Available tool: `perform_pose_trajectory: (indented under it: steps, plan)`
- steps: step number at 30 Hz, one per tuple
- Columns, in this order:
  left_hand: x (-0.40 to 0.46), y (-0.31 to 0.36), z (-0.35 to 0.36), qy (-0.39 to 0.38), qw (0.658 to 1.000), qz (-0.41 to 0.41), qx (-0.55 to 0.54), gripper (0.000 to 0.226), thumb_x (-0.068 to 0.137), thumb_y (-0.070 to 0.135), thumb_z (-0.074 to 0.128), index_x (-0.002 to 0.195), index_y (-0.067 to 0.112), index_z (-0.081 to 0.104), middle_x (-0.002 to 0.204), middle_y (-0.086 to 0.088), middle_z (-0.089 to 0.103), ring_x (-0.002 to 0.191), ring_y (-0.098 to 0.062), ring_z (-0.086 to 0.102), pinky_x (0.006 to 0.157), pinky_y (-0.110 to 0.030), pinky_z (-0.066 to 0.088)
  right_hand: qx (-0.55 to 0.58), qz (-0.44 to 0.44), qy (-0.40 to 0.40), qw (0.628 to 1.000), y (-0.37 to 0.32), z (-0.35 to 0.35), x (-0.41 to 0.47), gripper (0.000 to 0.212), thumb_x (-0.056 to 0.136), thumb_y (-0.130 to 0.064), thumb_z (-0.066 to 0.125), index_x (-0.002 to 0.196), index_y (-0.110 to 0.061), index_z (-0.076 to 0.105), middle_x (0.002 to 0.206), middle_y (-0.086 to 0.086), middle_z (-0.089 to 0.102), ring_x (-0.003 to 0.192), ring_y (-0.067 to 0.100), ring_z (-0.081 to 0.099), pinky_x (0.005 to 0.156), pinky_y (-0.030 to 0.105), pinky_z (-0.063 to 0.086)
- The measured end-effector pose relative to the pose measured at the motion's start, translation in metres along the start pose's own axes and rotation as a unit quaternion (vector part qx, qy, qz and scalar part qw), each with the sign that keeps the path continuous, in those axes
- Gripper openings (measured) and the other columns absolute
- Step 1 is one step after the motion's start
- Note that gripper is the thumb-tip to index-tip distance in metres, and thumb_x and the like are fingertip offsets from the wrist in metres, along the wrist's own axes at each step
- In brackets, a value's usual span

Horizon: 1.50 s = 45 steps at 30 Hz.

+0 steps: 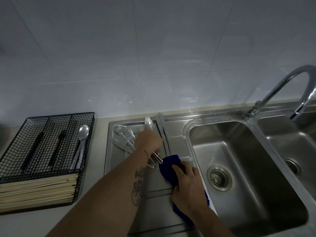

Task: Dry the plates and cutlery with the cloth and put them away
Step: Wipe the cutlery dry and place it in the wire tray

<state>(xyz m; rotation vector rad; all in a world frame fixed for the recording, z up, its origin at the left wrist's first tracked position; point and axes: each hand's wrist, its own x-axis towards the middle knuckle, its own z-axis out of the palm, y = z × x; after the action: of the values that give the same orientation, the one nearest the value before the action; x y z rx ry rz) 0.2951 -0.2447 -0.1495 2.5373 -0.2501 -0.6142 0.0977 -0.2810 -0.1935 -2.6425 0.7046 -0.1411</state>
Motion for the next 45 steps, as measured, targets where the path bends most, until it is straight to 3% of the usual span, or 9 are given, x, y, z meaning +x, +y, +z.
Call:
perform_pose_trajectory:
  steps: [5,12,18,20,23,28,34,40,45]
  plan:
    - [0.003,-0.003,0.001,0.018,0.997,0.01,-0.081,0.01,0.082,0.014,0.053,0.082,0.007,0.06,0.074,-0.004,0.063,0.061,-0.017,0.06,0.049,-0.024,0.045,0.024,-0.003,0.012,1.0,0.0,-0.003,0.003,0.065,0.069,-0.003,0.063,0.131,-0.021,0.056,0.135,0.003,0.049,0.113,0.026,0.048,0.096,0.036,0.046]
    - [-0.007,0.0,-0.005,0.075,0.99,0.038,-0.114,0.023,0.084,0.0,0.045,0.065,0.012,0.047,0.066,-0.001,0.054,0.058,-0.015,0.052,0.051,-0.024,0.042,0.167,0.048,0.031,0.984,-0.001,-0.018,0.007,0.062,0.074,0.007,0.053,0.132,-0.015,0.056,0.128,-0.002,0.048,0.111,0.016,0.048,0.095,0.017,0.037]
    - [-0.029,-0.01,-0.017,0.07,0.987,0.092,-0.111,0.015,0.086,0.002,0.045,0.084,0.008,0.059,0.075,0.002,0.053,0.064,-0.013,0.048,0.056,-0.026,0.04,0.238,0.078,0.08,0.965,-0.01,-0.05,0.008,0.059,0.078,0.007,0.055,0.13,-0.02,0.055,0.124,-0.006,0.047,0.108,0.011,0.05,0.087,0.006,0.036]
    - [-0.042,-0.018,-0.025,0.042,0.987,0.13,-0.085,0.017,0.085,0.005,0.05,0.087,0.006,0.066,0.077,0.0,0.061,0.068,-0.013,0.055,0.059,-0.024,0.044,0.219,0.053,0.124,0.966,-0.017,-0.061,0.009,0.06,0.077,0.007,0.055,0.131,-0.02,0.055,0.125,-0.005,0.047,0.109,0.011,0.049,0.089,0.007,0.036]
    - [-0.058,-0.029,-0.033,-0.002,0.982,0.181,-0.063,0.017,0.081,0.007,0.054,0.076,0.012,0.07,0.074,-0.003,0.07,0.071,-0.017,0.067,0.065,-0.033,0.057,0.154,0.004,0.161,0.975,-0.031,-0.073,0.01,0.064,0.075,0.005,0.058,0.134,-0.018,0.054,0.13,0.002,0.046,0.113,0.018,0.045,0.097,0.026,0.043]
    - [-0.099,-0.044,-0.057,-0.013,0.969,0.237,-0.067,0.014,0.082,0.008,0.062,0.073,0.018,0.067,0.068,0.001,0.068,0.064,-0.014,0.066,0.059,-0.029,0.055,-0.076,-0.075,0.133,0.985,-0.047,-0.081,-0.005,0.073,0.062,-0.004,0.068,0.131,-0.022,0.054,0.131,0.01,0.049,0.104,0.03,0.05,0.082,0.041,0.049]
    - [-0.131,-0.072,-0.084,-0.016,0.96,0.278,-0.037,0.005,0.073,0.016,0.07,0.075,0.019,0.066,0.07,0.002,0.067,0.066,-0.016,0.066,0.062,-0.043,0.059,-0.092,-0.066,0.152,0.982,-0.085,-0.077,-0.034,0.071,0.058,-0.009,0.07,0.127,-0.024,0.056,0.125,0.009,0.05,0.101,0.029,0.05,0.08,0.042,0.049]
    - [-0.156,-0.093,-0.106,0.035,0.947,0.32,0.003,0.02,0.086,0.018,0.064,0.071,0.03,0.057,0.073,0.01,0.063,0.068,-0.009,0.061,0.061,-0.029,0.052,-0.102,-0.044,0.181,0.977,-0.101,-0.08,-0.047,0.072,0.057,-0.008,0.071,0.127,-0.022,0.056,0.122,0.012,0.053,0.101,0.033,0.053,0.079,0.046,0.049]
    - [-0.163,-0.104,-0.12,0.051,0.939,0.339,-0.001,0.008,0.085,0.022,0.06,0.078,0.026,0.063,0.073,0.011,0.065,0.066,-0.008,0.062,0.064,-0.038,0.057,-0.122,-0.096,0.181,0.971,-0.122,-0.076,-0.065,0.078,0.053,-0.01,0.074,0.127,-0.022,0.055,0.125,0.01,0.052,0.1,0.03,0.052,0.078,0.042,0.05]
